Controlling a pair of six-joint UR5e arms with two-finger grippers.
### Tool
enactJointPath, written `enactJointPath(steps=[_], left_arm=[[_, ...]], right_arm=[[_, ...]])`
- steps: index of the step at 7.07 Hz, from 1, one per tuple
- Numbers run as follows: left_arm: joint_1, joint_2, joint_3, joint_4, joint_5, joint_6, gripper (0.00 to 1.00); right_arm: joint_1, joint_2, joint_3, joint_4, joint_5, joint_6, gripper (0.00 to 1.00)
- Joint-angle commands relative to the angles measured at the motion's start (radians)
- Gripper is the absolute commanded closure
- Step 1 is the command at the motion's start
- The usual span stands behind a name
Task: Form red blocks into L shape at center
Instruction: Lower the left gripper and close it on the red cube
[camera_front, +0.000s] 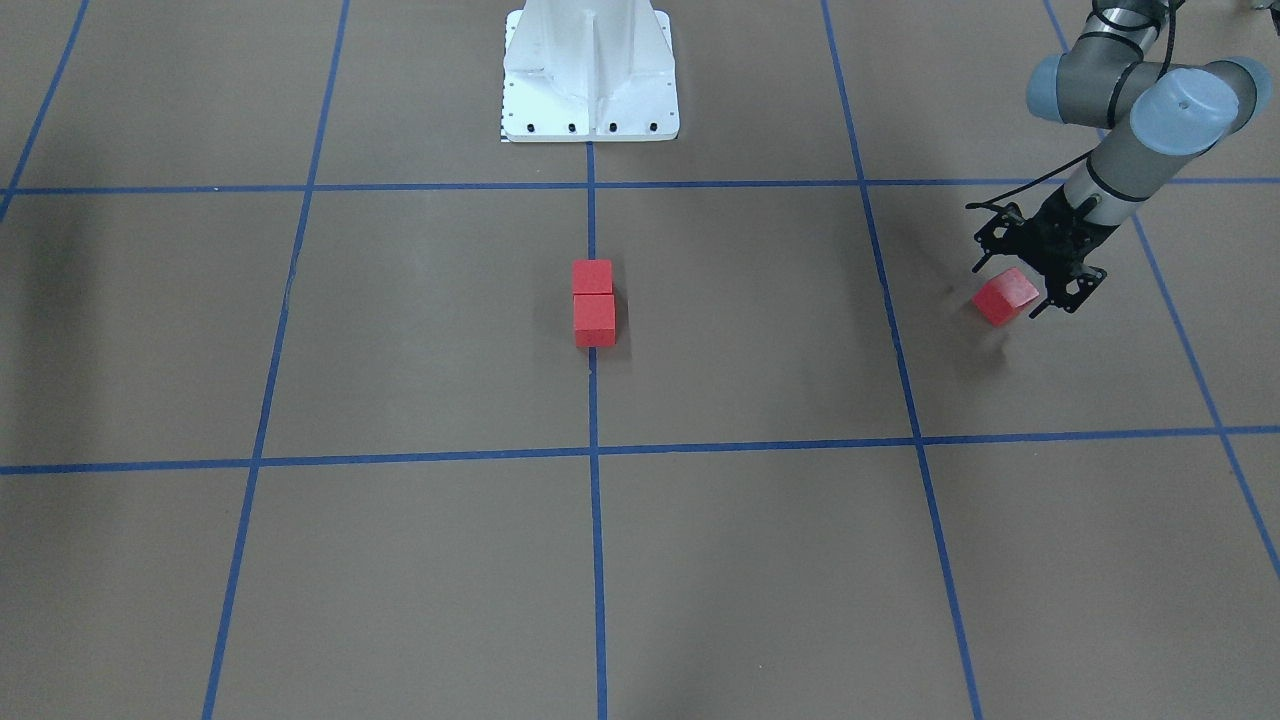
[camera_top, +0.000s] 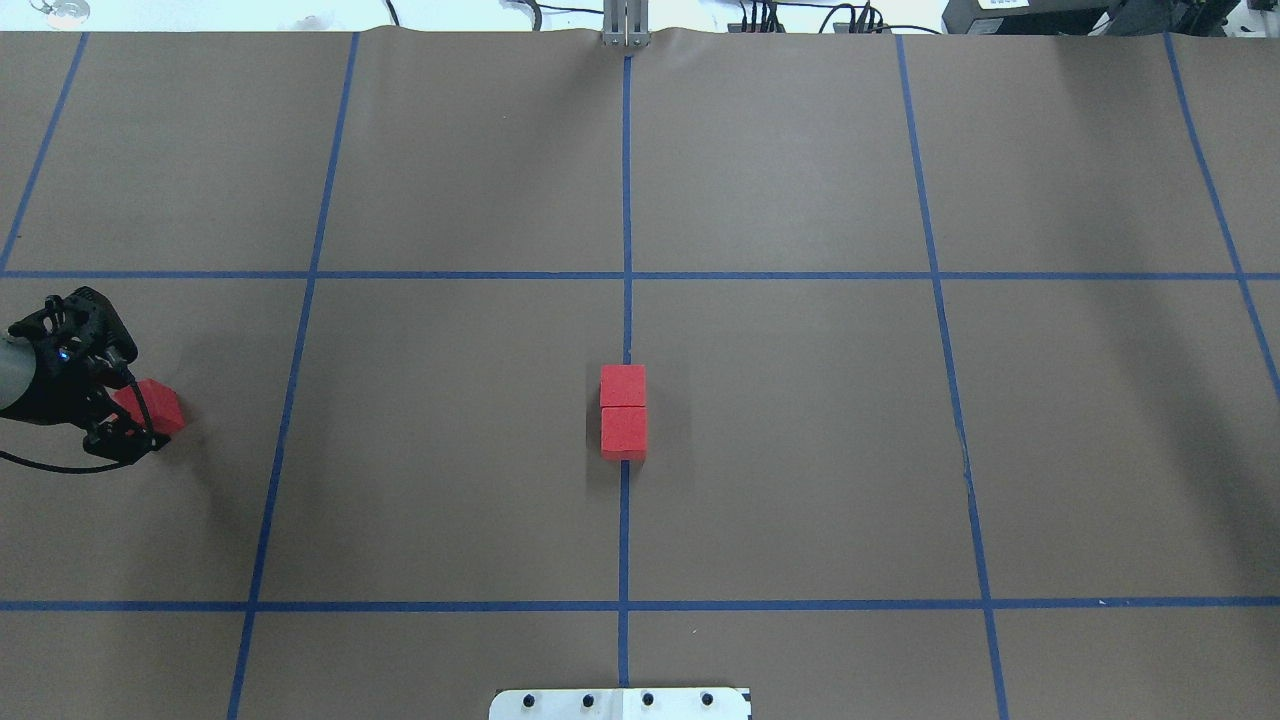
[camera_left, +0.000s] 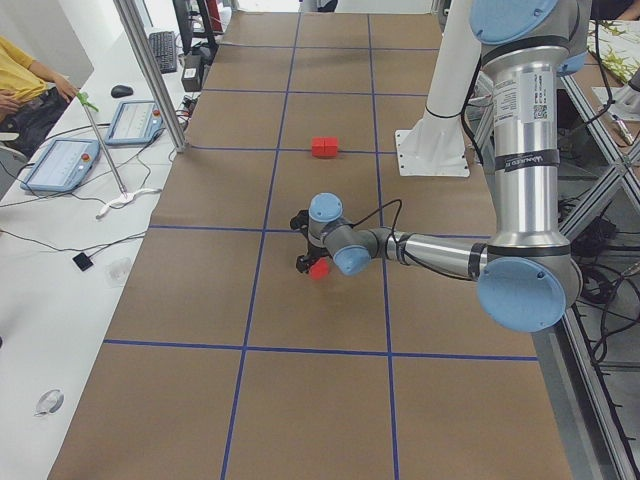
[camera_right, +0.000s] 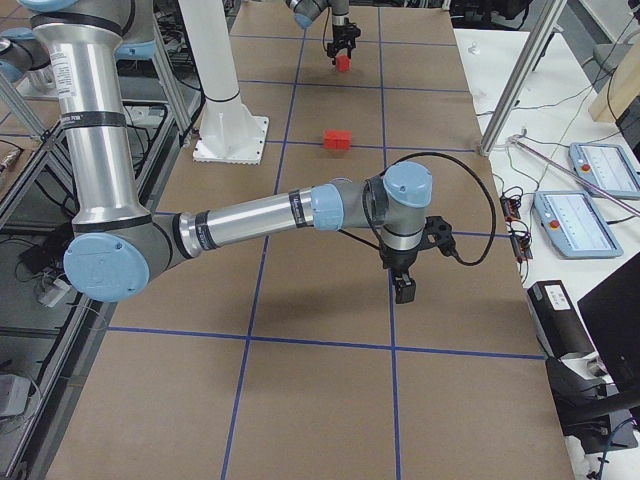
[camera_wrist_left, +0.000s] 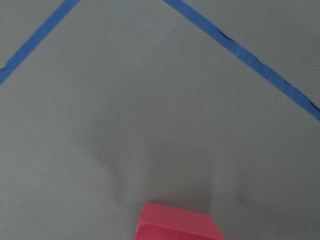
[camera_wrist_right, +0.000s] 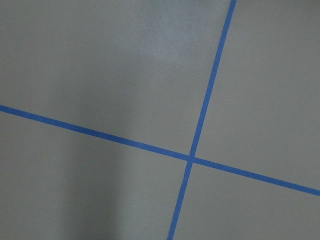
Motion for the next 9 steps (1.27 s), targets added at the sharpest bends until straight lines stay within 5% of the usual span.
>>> enactJointPath(steps=[1, 6, 9], left_arm=[[0.02, 0.003, 0.005, 0.002, 0.01, 0.002, 0.07], [0.027, 0.02, 0.008, 0.008, 0.035, 0.032, 0.22], [0.03, 0.002, 0.002, 0.06, 0.024, 0.031, 0.44]], right_arm=[[0.0, 0.0, 0.0, 0.0, 0.0, 0.0, 0.0], [0.0, 0.0, 0.0, 0.002, 0.0, 0.0, 0.0], [0.0, 0.0, 0.002, 0.0, 0.0, 0.0, 0.0]])
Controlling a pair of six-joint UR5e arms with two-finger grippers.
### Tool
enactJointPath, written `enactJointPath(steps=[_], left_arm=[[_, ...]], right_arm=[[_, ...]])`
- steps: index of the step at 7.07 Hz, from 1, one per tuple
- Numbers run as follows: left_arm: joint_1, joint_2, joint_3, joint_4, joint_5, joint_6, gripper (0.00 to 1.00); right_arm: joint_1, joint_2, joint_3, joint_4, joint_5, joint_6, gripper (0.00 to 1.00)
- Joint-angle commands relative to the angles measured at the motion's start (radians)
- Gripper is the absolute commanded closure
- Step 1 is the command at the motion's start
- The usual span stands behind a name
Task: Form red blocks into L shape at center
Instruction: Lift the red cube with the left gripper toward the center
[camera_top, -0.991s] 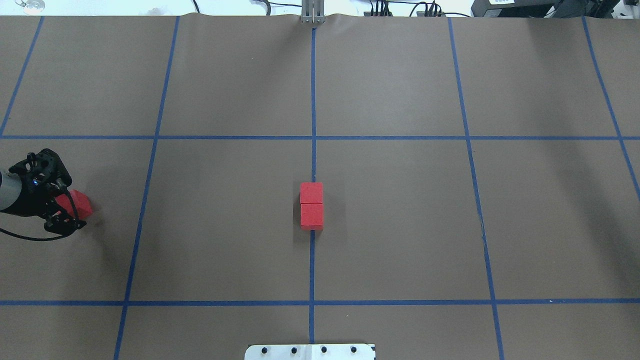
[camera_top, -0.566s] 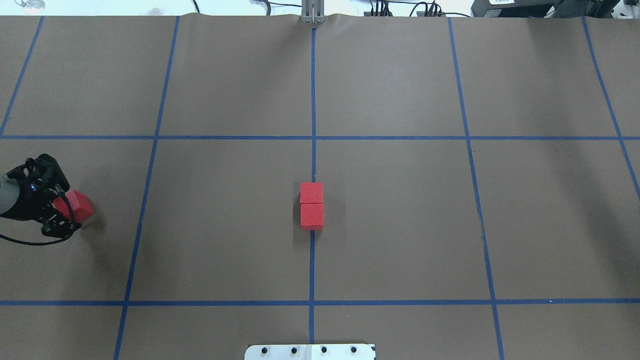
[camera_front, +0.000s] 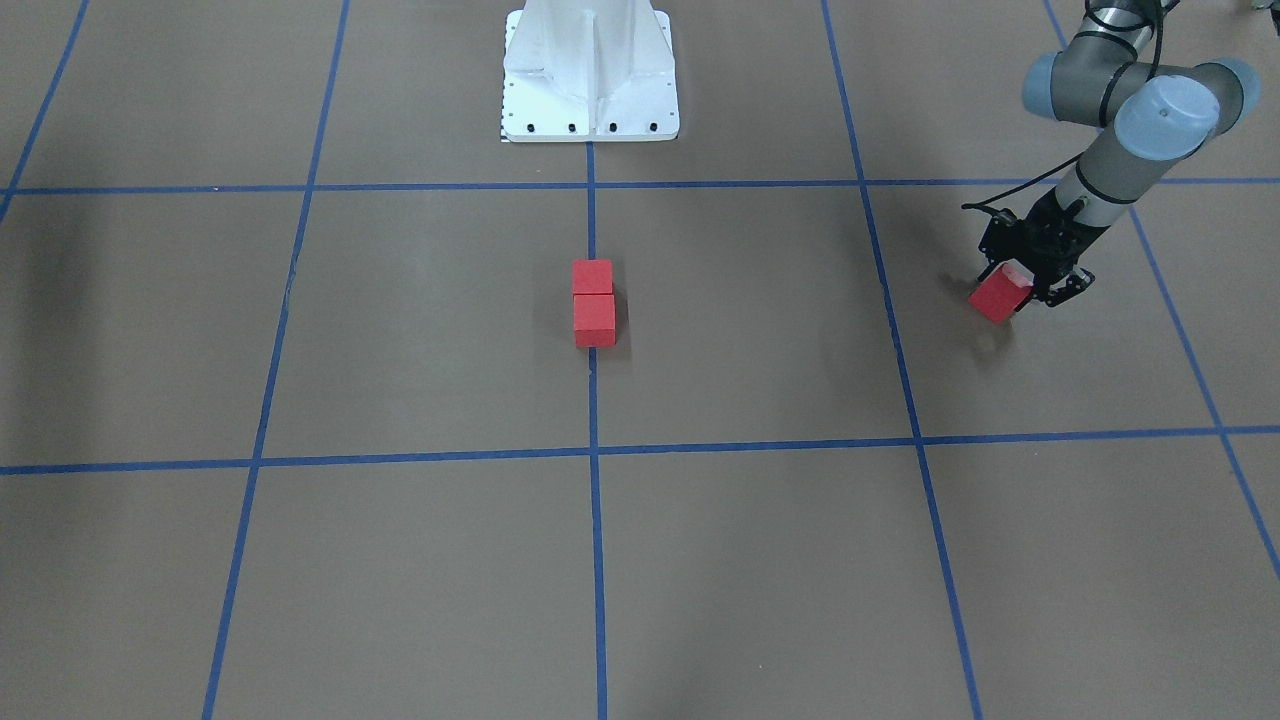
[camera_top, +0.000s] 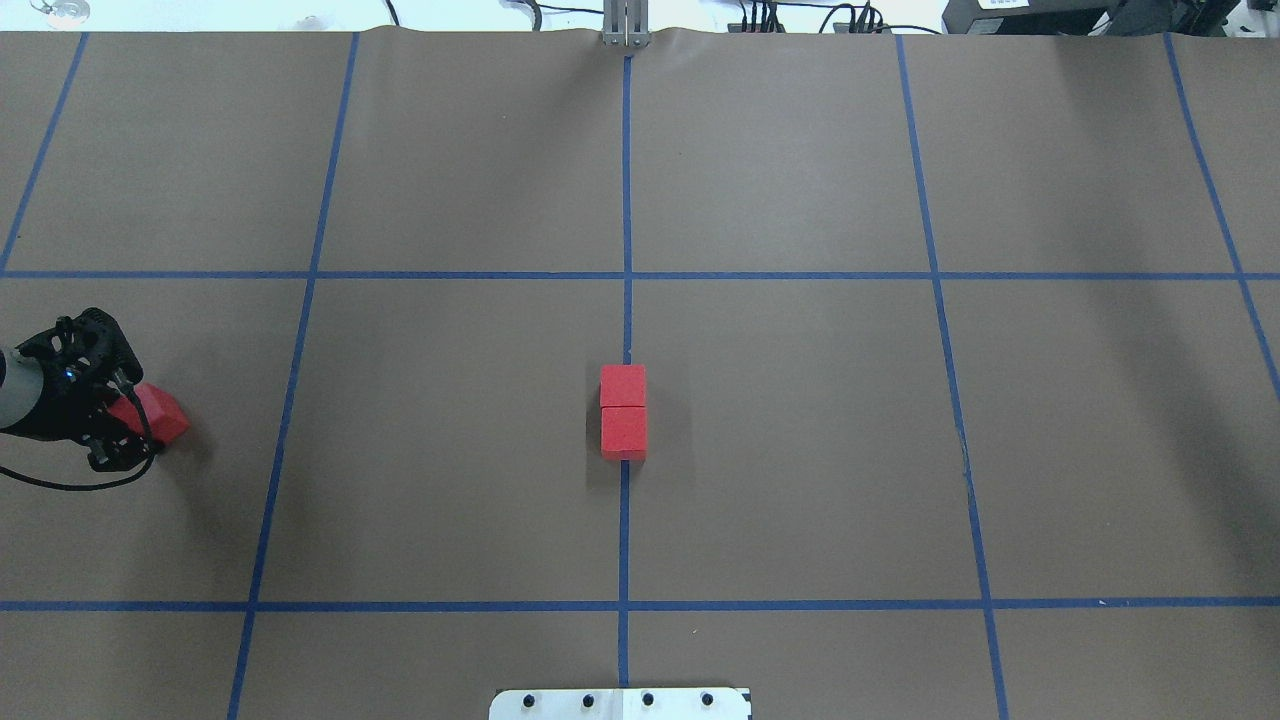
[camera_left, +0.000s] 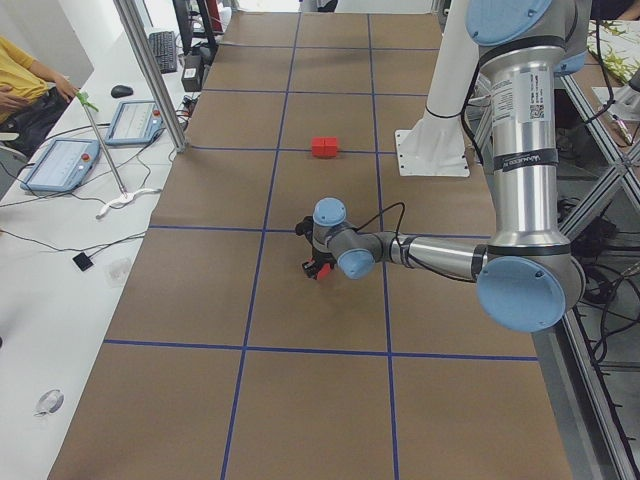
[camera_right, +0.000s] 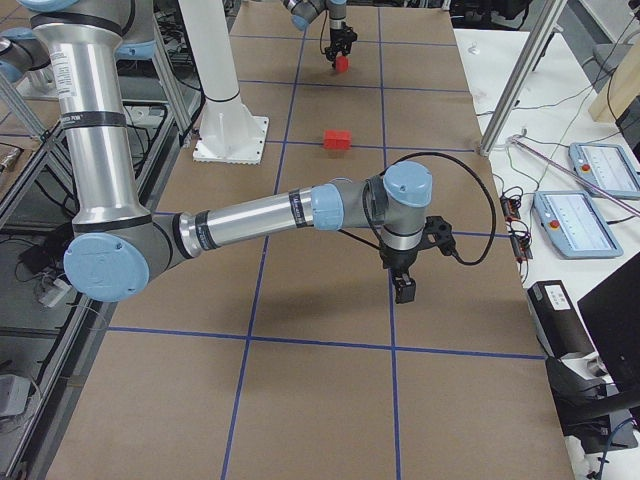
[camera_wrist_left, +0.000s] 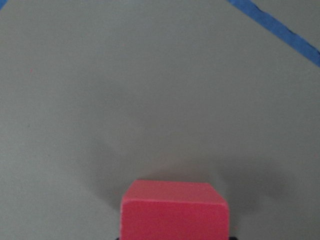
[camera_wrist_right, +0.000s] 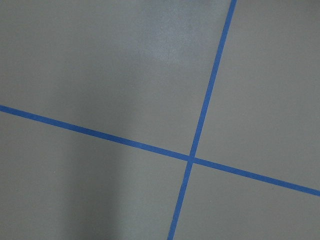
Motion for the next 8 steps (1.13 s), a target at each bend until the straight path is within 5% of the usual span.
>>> enactJointPath(steps=[1, 3, 4, 8], left_arm=[[0.0, -0.053, -0.025, 0.118, -0.015, -0.001, 0.52], [-0.01, -0.18, -0.112, 0.363, -0.115, -0.001, 0.85], [-0.01, -0.235, -0.132, 0.373, -0.113, -0.001, 1.0], [-0.102, -0.451, -0.129, 0.375, -0.043, 0.003, 1.0]], right_arm=[[0.0, 0.002, 0.001, 0.001, 0.0, 0.0, 0.0], [0.0, 0.002, 0.001, 0.0, 0.0, 0.0, 0.0], [0.0, 0.003, 0.001, 0.0, 0.0, 0.0, 0.0], [0.0, 0.012, -0.004, 0.0, -0.002, 0.0, 0.0]])
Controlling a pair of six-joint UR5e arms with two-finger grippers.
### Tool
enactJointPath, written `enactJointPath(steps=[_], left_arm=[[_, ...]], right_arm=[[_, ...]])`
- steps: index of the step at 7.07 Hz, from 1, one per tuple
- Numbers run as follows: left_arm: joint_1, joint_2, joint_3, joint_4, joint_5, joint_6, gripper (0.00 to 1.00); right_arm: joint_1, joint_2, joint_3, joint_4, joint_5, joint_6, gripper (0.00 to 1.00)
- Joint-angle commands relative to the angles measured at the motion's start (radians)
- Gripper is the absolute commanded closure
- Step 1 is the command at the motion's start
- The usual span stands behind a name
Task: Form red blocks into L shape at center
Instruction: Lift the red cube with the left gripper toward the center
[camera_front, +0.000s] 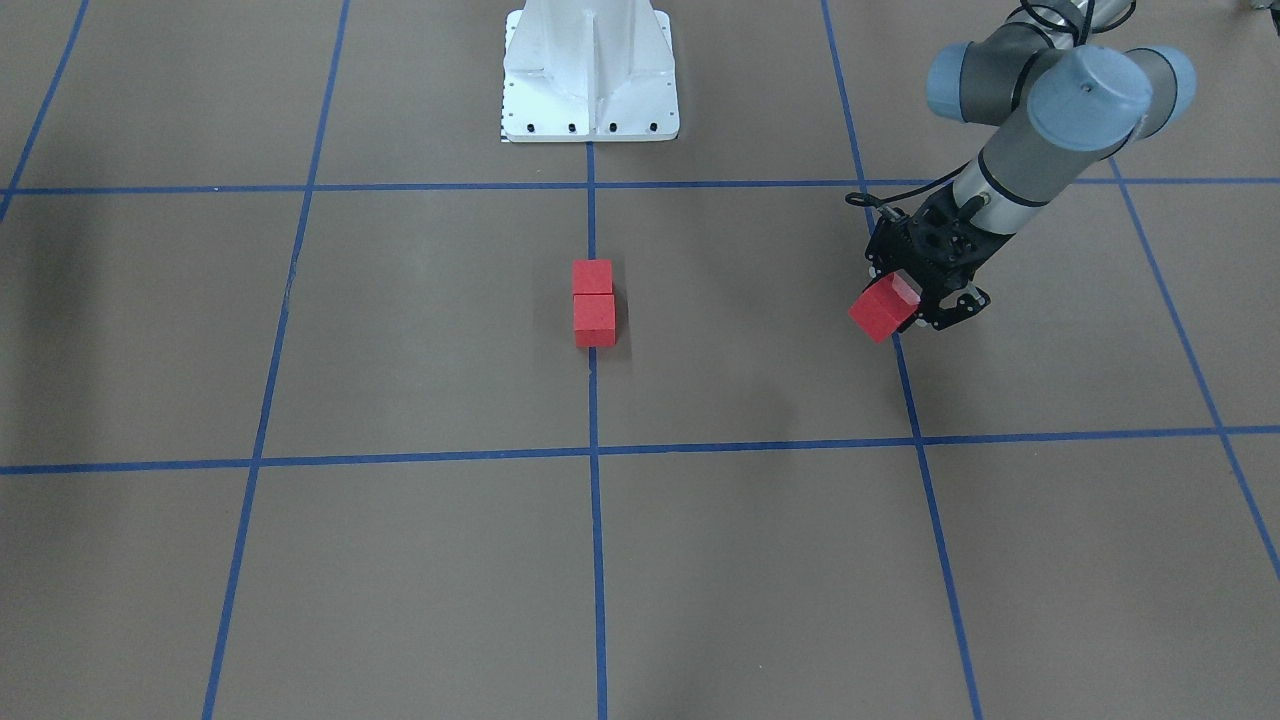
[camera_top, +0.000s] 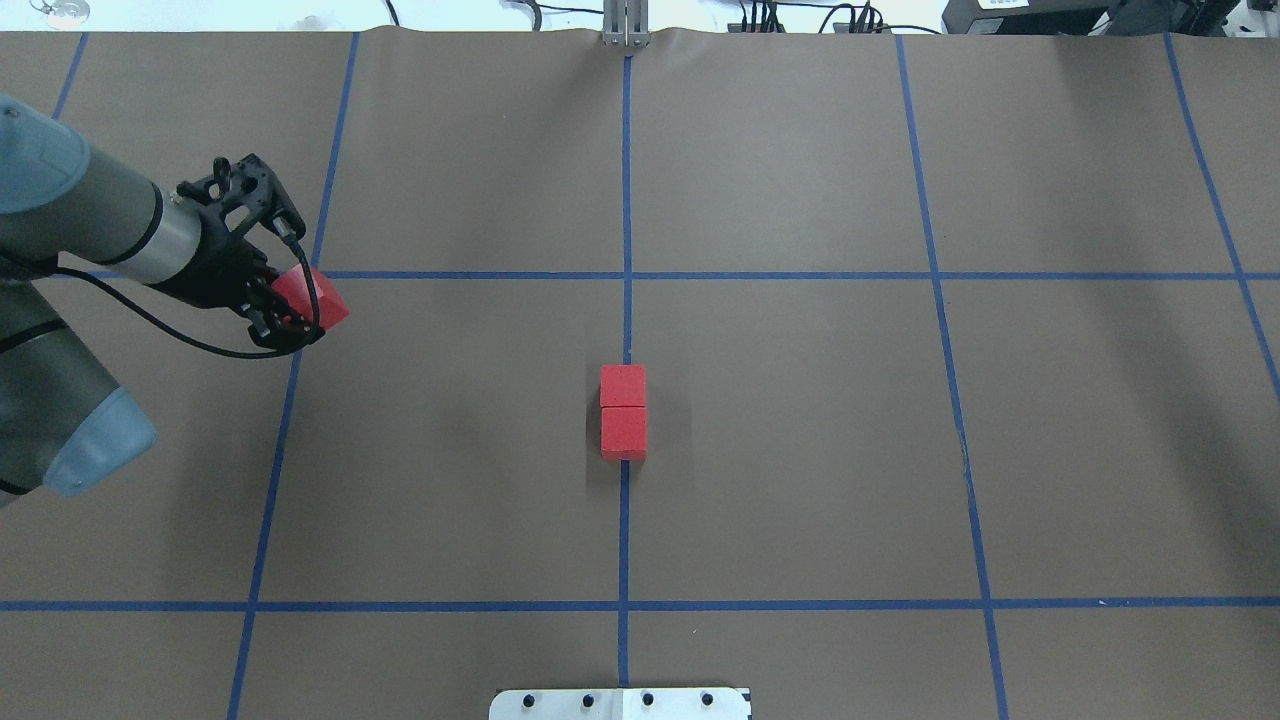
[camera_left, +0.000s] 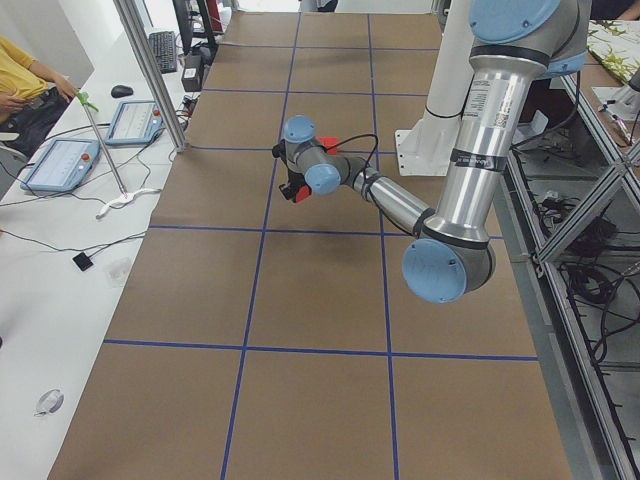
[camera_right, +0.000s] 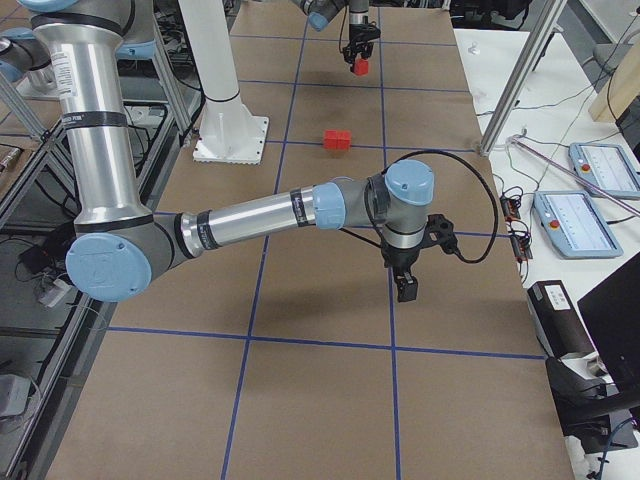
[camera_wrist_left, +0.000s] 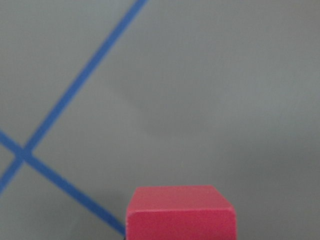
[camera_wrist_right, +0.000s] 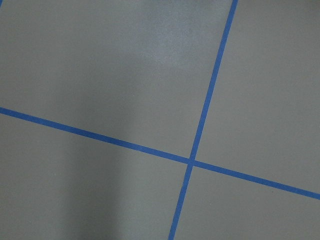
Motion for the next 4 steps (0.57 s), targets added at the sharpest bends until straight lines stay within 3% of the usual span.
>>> enactJointPath(steps=[1, 3, 4], left_arm=[[-0.03, -0.098, 0.016, 0.011, 0.075, 0.001, 1.0], [-0.029, -0.163, 0.014, 0.011, 0.08, -0.005, 0.94], [-0.02, -0.158, 0.037, 0.005, 0.083, 0.001, 1.0]], right_arm=[[0.0, 0.001, -0.004, 0.0, 0.0, 0.0, 0.0], [0.0, 0.003, -0.004, 0.0, 0.0, 0.0, 0.0], [0.0, 0.003, -0.003, 0.0, 0.0, 0.0, 0.0]])
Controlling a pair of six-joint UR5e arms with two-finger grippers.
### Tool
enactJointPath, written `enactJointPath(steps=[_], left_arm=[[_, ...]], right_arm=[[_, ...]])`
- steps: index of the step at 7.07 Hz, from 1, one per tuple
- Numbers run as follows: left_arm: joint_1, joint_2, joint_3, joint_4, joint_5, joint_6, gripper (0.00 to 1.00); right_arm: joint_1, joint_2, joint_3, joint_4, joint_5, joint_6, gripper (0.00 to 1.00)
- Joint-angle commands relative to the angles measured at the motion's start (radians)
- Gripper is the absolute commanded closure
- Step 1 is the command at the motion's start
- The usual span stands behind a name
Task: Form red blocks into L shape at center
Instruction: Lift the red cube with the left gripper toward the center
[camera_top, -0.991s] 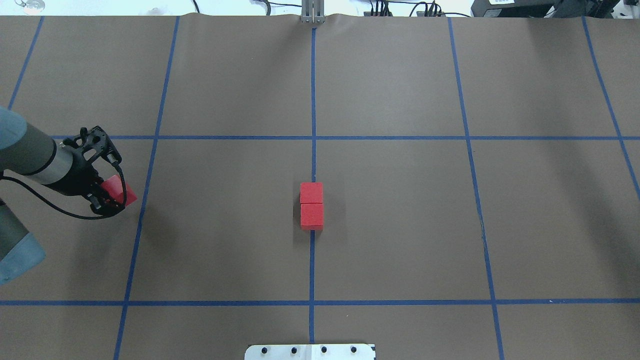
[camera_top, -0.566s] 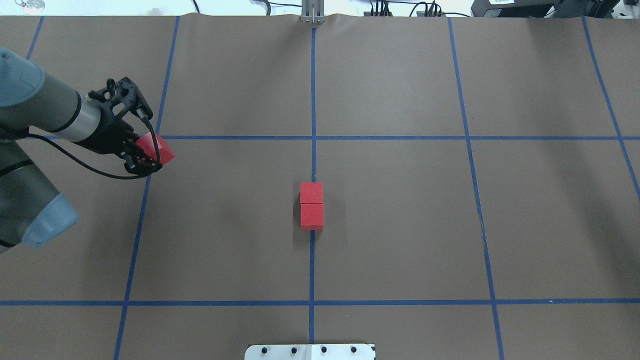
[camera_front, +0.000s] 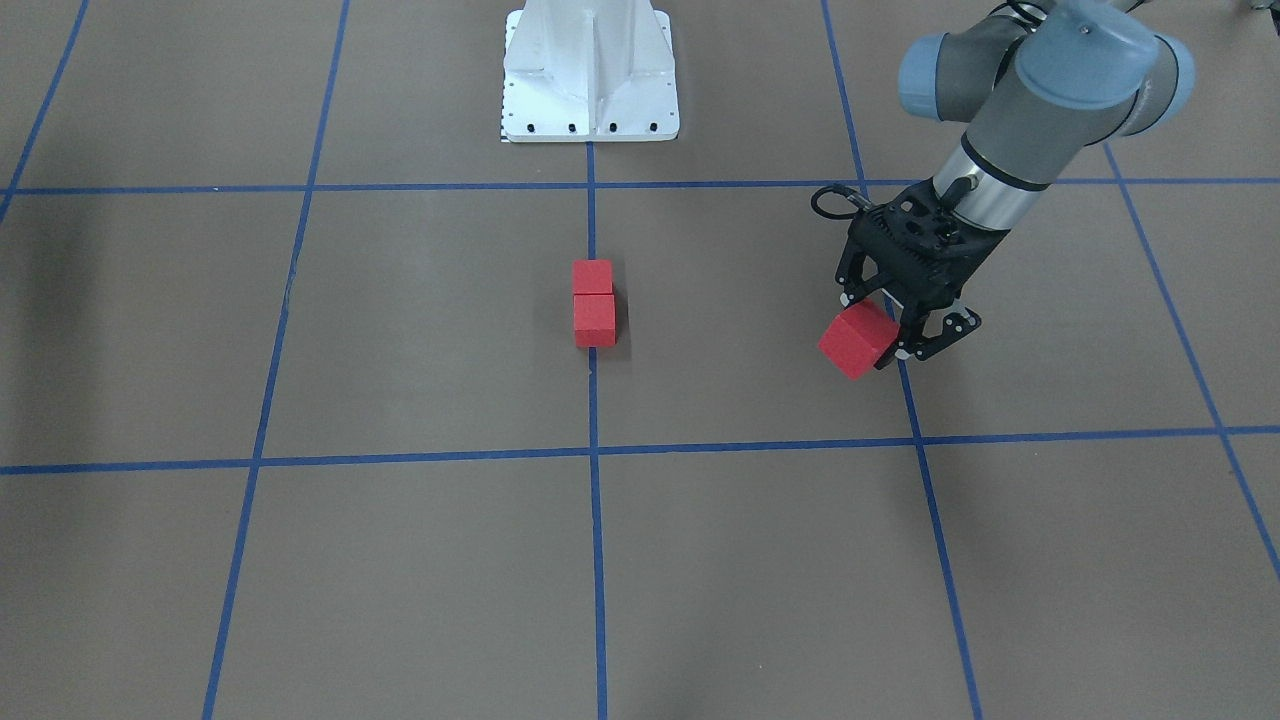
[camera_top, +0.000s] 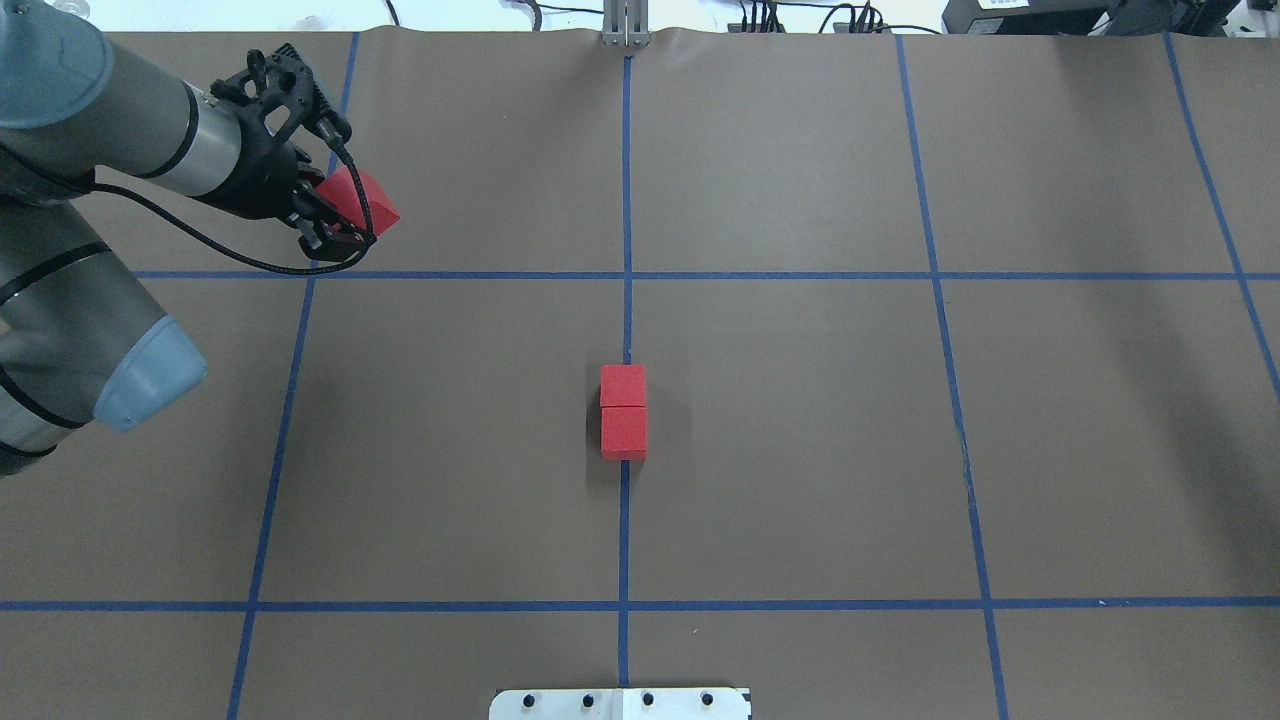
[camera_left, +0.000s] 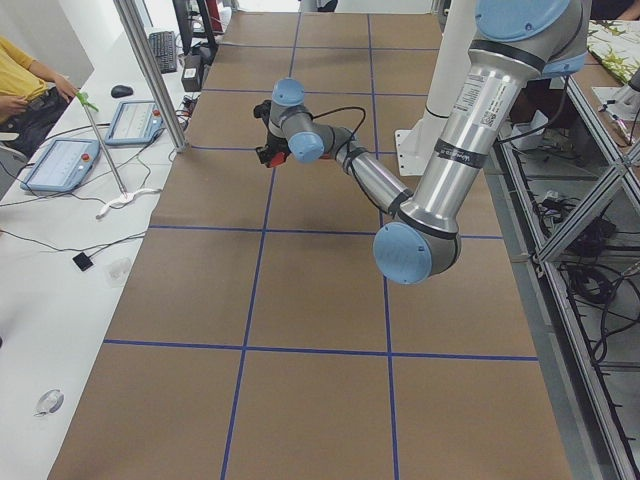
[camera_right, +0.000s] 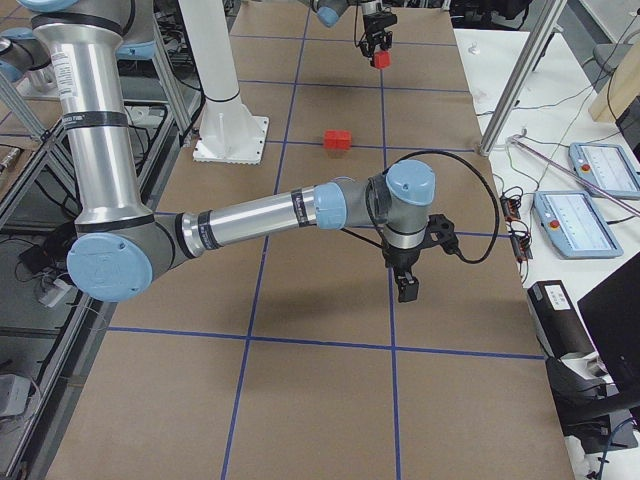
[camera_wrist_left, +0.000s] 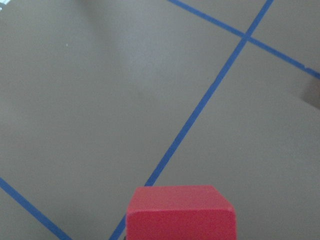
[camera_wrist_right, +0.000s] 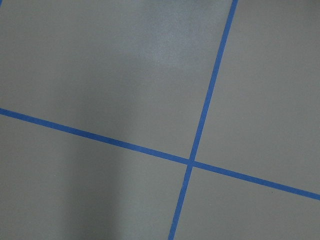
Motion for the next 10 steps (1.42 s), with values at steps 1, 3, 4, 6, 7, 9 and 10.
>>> enactJointPath(steps=[1, 3, 4, 6, 7, 9, 10], left_arm=[[0.009, 0.006, 0.015, -0.008, 0.018, 0.003, 1.0], [0.009, 0.005, 0.008, -0.055, -0.01, 0.003, 1.0], [0.013, -0.006, 0.024, -0.044, -0.134, 0.088, 1.0], [0.004, 0.002, 0.025, 0.035, -0.146, 0.339, 1.0], [0.025, -0.032, 0.025, 0.146, -0.138, 0.453, 1.0], [0.114, -0.123, 0.059, 0.26, 0.008, 0.58, 1.0], [0.149, -0.197, 0.132, 0.3, 0.018, 0.611, 1.0]], right_arm=[[0.0, 0.0, 0.001, 0.0, 0.0, 0.002, 0.0], [0.0, 0.0, 0.001, 0.0, 0.0, 0.003, 0.0], [0.0, 0.0, 0.001, 0.0, 0.0, 0.003, 0.0], [0.0, 0.0, 0.001, 0.0, 0.0, 0.003, 0.0], [0.0, -0.001, 0.001, 0.0, 0.0, 0.005, 0.0], [0.0, -0.001, 0.0, 0.0, 0.0, 0.003, 0.0], [0.0, -0.001, -0.002, 0.0, 0.0, 0.003, 0.0]])
